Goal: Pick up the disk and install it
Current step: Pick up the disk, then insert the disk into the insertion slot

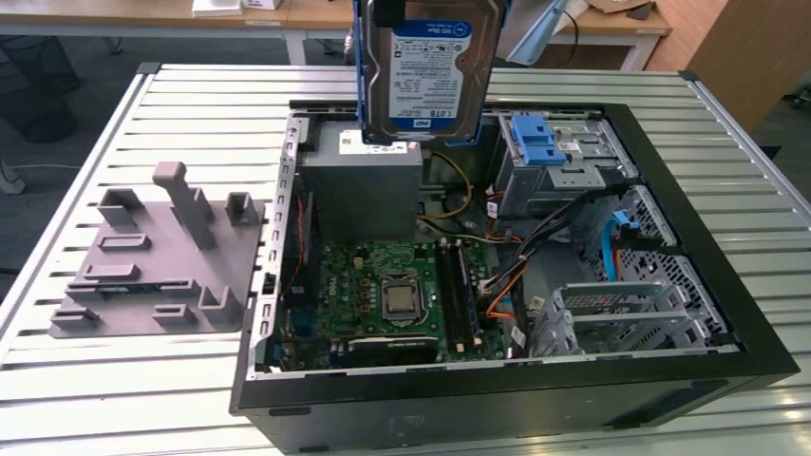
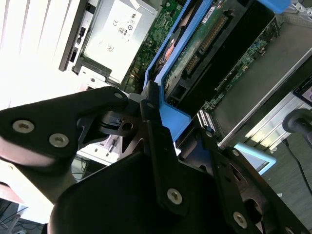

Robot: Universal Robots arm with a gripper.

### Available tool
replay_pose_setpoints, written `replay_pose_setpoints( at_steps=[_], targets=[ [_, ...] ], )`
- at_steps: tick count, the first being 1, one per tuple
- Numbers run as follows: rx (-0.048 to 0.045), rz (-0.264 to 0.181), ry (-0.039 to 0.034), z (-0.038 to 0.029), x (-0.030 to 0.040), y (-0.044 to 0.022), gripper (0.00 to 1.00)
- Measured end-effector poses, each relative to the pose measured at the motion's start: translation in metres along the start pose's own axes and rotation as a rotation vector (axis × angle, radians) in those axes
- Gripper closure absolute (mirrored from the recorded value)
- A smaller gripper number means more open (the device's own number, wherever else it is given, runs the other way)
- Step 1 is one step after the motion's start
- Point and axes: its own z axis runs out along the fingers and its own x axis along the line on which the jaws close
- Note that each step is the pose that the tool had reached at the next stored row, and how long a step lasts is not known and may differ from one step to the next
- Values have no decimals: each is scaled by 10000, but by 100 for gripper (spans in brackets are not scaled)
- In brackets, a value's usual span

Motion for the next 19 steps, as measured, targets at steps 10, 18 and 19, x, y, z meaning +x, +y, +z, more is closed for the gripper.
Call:
replay_pose_setpoints(
  at_steps=[10,18,19],
  targets=[
    [-1,-2,1,-1,15,-2,64],
    [0,0,0,0,135,-4,64],
    [0,-1,0,-1,149,-4,64]
  ],
)
